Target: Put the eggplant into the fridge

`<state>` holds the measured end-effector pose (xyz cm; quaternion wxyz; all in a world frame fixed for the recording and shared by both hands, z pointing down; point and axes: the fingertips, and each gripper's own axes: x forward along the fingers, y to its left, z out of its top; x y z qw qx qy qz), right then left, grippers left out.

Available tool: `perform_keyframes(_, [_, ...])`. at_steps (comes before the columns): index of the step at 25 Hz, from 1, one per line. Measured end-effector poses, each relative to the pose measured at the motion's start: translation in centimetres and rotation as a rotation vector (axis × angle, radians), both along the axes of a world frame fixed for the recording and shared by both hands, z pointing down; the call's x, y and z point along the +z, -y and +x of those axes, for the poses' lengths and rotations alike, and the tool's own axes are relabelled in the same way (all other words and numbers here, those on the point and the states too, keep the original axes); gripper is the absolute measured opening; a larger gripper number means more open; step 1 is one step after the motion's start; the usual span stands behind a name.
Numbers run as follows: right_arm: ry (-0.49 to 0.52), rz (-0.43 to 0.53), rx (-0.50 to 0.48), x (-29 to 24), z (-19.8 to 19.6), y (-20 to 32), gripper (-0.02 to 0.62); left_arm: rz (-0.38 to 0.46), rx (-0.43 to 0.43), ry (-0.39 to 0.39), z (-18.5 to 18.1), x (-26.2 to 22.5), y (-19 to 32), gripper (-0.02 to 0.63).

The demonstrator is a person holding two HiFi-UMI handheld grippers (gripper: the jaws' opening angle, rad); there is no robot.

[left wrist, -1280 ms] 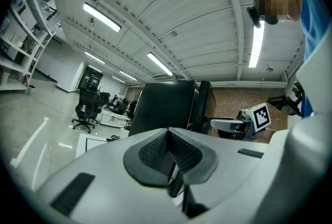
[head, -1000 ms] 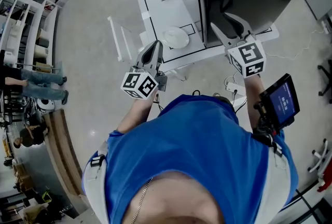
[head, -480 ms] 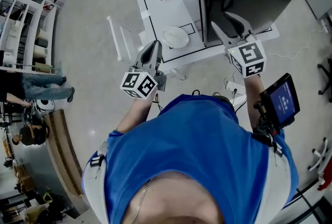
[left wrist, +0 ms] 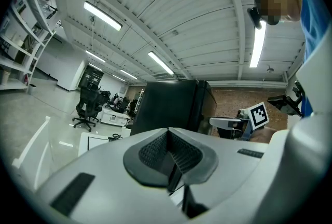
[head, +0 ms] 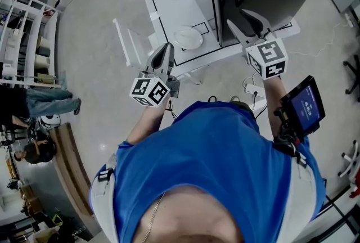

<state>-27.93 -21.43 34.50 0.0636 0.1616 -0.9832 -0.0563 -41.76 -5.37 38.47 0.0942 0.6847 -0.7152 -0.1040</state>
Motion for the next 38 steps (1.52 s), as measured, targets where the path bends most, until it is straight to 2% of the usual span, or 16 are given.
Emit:
perform_keyframes(5, [-0.007, -0.014, 0.037, 0.3, 1.3, -1.0, 0.179, 0.002, 0.033, -0.009, 0.7, 0.2, -0.4, 0.008])
perform_keyframes(10, [-0.013, -0.028, 0.092, 0.5, 4.2, -4.9, 0.179, 0.008, 0.089, -0.018, 2.7, 0.2, -3.2, 0.008])
perform_keyframes(15, [-0.018, -0.066, 0.146, 2.0, 5.9, -4.1, 0.179, -0.004, 0.145, -0.034, 3.5, 1.3, -1.3, 0.008])
perform_keyframes(26, [-0.033, -0.133, 0.243, 4.6, 8.6, -3.1, 0.111, -0.037, 0.245, -0.062, 5.0, 3.1, 2.6, 0.008])
perform_keyframes(34, [-0.004, -0.125, 0.271, 6.2, 10.5, -3.6, 0.007, -0.020, 0.267, -0.046, 6.2, 4.5, 3.3, 0.008])
perform_keyframes(38, [0.000, -0.131, 0.277, 4.2, 13.3, -6.3, 0.005, -0.011, 0.280, -0.043, 8.9, 2.1, 1.3, 0.008])
